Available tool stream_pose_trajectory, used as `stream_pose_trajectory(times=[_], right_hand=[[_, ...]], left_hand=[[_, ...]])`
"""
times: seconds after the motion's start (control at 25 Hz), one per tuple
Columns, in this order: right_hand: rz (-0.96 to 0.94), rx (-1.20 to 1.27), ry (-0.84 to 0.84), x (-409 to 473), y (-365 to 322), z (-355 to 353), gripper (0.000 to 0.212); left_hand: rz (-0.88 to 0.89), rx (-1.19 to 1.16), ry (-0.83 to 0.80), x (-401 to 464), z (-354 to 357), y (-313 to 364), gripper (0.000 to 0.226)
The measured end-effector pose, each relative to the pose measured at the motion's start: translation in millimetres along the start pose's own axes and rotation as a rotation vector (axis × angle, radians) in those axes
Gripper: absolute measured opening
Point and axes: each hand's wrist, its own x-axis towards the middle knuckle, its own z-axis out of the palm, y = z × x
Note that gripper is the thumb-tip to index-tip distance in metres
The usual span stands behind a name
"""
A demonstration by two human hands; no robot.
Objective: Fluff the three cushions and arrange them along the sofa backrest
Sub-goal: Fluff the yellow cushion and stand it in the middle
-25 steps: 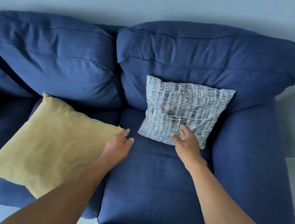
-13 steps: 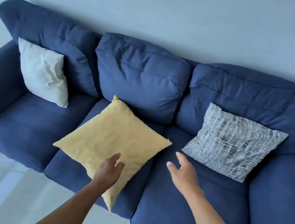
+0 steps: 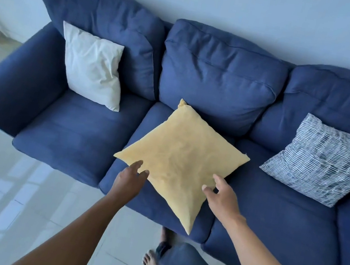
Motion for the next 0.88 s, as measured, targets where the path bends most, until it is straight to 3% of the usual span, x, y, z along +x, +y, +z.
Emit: stream_pose_trajectory(times=[0.12, 0.48, 0.88], right_hand=[[0.042, 0.011, -0.027, 23, -5, 16, 0.067], [0.192, 0.056, 0.026, 62, -26, 56, 0.07], [0.451, 0.221, 0.213, 71, 31, 99, 0.084]], left_hand=[[-0.071, 0.017, -0.004, 25, -13, -6, 0.054], [-0.003, 0.108, -0.14, 99, -40, -5, 0.059], [0.087, 0.431, -0.246, 220, -32, -17, 0.078]])
